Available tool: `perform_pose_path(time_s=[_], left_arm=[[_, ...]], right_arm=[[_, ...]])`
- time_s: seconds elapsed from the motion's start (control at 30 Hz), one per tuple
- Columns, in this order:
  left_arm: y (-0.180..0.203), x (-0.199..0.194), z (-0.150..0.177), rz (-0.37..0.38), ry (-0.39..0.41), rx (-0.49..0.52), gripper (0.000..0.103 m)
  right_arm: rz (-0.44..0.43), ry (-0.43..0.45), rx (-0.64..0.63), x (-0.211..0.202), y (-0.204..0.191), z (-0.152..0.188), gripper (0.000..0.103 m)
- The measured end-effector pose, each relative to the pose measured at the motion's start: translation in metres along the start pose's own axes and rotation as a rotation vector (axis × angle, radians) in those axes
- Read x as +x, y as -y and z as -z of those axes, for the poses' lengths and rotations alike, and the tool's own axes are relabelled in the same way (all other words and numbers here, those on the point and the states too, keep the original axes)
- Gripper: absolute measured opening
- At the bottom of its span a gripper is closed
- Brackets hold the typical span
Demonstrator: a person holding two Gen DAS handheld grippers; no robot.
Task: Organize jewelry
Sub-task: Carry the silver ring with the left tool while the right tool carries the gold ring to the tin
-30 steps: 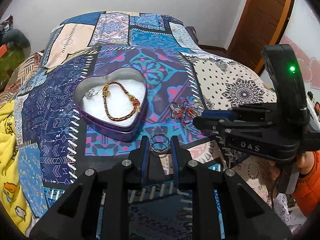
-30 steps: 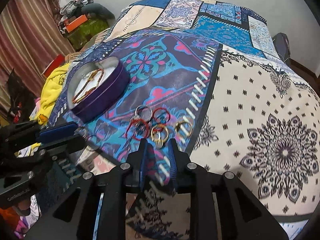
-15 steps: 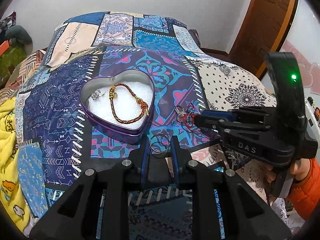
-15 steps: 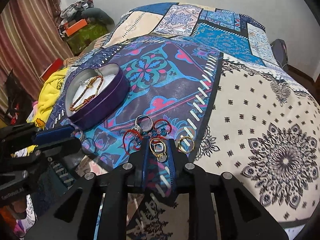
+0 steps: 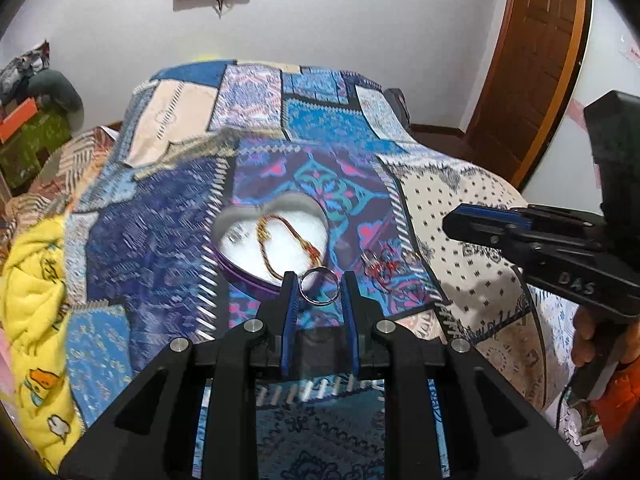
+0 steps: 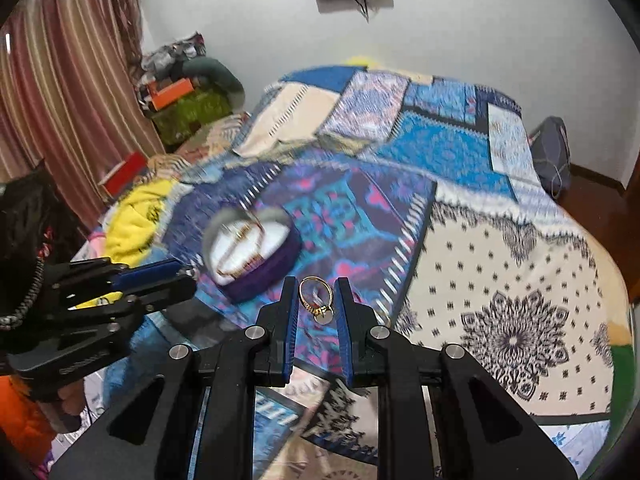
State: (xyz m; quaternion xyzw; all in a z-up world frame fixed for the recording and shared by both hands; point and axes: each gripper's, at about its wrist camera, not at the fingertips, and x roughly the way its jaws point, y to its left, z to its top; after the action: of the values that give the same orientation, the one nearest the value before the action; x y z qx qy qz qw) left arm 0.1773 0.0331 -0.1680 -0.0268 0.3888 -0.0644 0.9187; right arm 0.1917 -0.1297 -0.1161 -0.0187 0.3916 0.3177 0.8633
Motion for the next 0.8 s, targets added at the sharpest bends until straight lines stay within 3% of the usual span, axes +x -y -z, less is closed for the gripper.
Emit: perform_pose_path(time_s=[0.43, 0.8], left_arm=[[-0.026, -0.019, -0.019, -0.045, 0.081, -0.011, 0.02], [-0.056, 0.0, -0.024, -0.047, 0.065, -0.047, 0.02]], right_arm=[[-0.079, 0.078, -0.022, 0.008, -0.033, -0.032, 0.016], [-0.123, 0.056, -0.007, 0.042, -0.042, -0.046, 0.016]])
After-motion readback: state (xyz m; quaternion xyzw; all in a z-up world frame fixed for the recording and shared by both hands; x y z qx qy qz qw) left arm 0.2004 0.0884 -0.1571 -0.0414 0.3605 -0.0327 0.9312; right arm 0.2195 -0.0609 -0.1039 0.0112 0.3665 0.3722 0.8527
